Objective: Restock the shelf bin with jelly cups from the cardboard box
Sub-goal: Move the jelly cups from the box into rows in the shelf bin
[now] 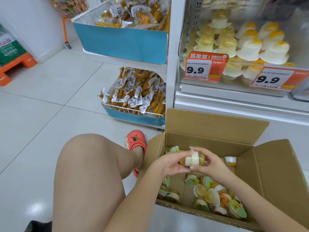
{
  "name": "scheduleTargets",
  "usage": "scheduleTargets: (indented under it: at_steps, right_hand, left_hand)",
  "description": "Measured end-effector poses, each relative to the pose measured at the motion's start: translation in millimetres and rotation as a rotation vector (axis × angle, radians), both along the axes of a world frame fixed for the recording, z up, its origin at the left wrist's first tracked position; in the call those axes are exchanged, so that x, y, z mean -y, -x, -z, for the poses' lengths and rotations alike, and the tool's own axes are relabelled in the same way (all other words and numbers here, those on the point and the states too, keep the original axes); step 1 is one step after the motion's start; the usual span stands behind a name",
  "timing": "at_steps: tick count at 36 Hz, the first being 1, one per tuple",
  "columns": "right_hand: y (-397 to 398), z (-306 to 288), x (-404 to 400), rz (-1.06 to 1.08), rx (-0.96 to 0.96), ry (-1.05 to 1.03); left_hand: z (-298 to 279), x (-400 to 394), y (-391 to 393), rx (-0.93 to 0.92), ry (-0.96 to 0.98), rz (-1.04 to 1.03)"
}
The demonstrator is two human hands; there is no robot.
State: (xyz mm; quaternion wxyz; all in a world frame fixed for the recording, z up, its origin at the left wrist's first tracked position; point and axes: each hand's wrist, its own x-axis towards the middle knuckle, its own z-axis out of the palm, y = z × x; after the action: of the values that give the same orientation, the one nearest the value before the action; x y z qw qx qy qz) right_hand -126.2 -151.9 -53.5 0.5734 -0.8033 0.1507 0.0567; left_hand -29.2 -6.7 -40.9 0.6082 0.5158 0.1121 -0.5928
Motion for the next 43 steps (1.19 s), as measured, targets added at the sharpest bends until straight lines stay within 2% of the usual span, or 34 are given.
scheduleTargets:
  at_steps: [7, 11, 13, 16, 20, 22, 26, 30, 37, 43]
  right_hand:
    - [-7.2, -20.9, 8.1, 0.034, 0.031, 0.029]
    - [-24.9, -70.4, 23.7, 0.11, 0.136, 0.075]
    - [-34.6, -106.3, 33.8, 0.17, 0.198, 0.105]
    - [-51.1, -170.6, 51.3, 0.296, 0.339, 0.116]
    - [-91.9, -246.9, 77.7, 0.384, 0.44, 0.278]
    - [-118.4, -266.9, 88.1, 0.438, 0.42, 0.362]
    - [-167.6, -285.3, 103.9, 0.442, 0.364, 0.53]
    - [-197.6, -294.3, 107.9, 0.403, 0.227, 0.737]
    - [-221.0, -290.3, 115.0, 0.303, 0.083, 0.901]
    - [-231.9, -279.3, 115.4, 0.224, 0.037, 0.946]
  left_hand:
    - [-17.2, 8.5, -2.2, 0.001, 0.014, -0.018]
    - [-60.2, 24.7, -17.3, 0.043, 0.148, -0.032]
    - [-89.3, 28.8, -31.8, 0.133, 0.147, 0.067]
    - [-135.7, 26.9, -54.3, 0.46, -0.052, 0.288]
    - [-173.3, 16.2, -78.9, 1.157, -0.391, 0.651]
    - [-176.7, 9.9, -89.2, 1.286, -0.459, 0.737]
    - [-177.8, 8.8, -100.5, 1.284, -0.531, 0.907]
    - [-179.7, 18.4, -108.0, 1.342, -0.535, 0.891]
    - [-186.5, 31.1, -112.0, 1.346, -0.543, 0.913]
    - [-185.2, 33.7, -110.0, 1.346, -0.524, 0.897]
